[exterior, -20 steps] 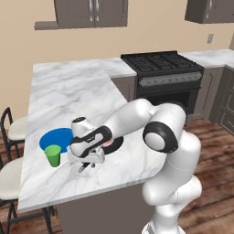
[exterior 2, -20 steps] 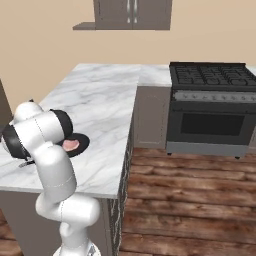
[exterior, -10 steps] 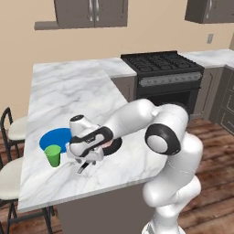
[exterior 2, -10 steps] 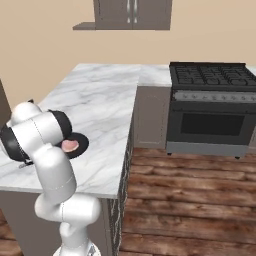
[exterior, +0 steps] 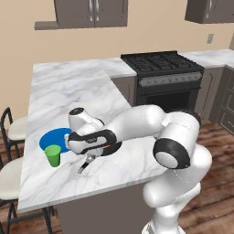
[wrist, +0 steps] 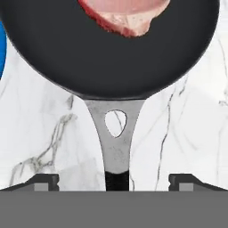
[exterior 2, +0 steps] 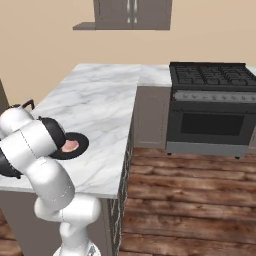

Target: Pick up the pan with the steak in it and place it on the dining table. Then place the steak on the plate.

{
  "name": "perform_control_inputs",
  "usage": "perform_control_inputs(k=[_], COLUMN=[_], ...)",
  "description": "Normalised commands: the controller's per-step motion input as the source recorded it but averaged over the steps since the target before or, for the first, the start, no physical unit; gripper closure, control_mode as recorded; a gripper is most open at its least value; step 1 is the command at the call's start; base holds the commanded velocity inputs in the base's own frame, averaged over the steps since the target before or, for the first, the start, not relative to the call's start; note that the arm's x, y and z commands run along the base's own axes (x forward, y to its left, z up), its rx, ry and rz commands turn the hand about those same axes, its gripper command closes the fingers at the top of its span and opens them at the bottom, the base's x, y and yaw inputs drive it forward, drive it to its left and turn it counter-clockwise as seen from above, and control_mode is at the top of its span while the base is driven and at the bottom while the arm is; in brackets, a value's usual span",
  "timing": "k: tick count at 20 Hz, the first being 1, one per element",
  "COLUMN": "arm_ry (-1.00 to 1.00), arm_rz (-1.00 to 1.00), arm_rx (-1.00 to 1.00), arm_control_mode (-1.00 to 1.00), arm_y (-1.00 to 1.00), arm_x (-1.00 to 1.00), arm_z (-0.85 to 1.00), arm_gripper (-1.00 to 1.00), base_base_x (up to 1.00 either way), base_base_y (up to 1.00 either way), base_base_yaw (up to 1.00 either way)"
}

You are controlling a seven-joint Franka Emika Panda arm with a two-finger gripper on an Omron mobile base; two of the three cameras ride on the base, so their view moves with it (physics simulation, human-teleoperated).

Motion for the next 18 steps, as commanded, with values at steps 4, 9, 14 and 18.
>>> perform_control_inputs(k=[4,9,14,18], arm_ry=[-0.1,-0.08,-0.12,-0.07], arm_rz=[-0.08,-0.05,0.0,0.12], arm_rx=[0.1,0.11,0.1,0.09], arm_control_mode=[-1.0,-1.0,-1.0,-1.0], arm_y=[-0.25,-0.42,-0.68,-0.58], arm_x=[-0.34,-0.36,-0.26,0.21], arm_z=[0.64,0.57,0.43,0.27], arm_gripper=[-1.0,-1.0,-1.0,-1.0], base_base_x=[0.0,0.0,0.0,0.0], base_base_y=[0.0,0.0,0.0,0.0], base_base_yaw=[0.0,0.0,0.0,0.0])
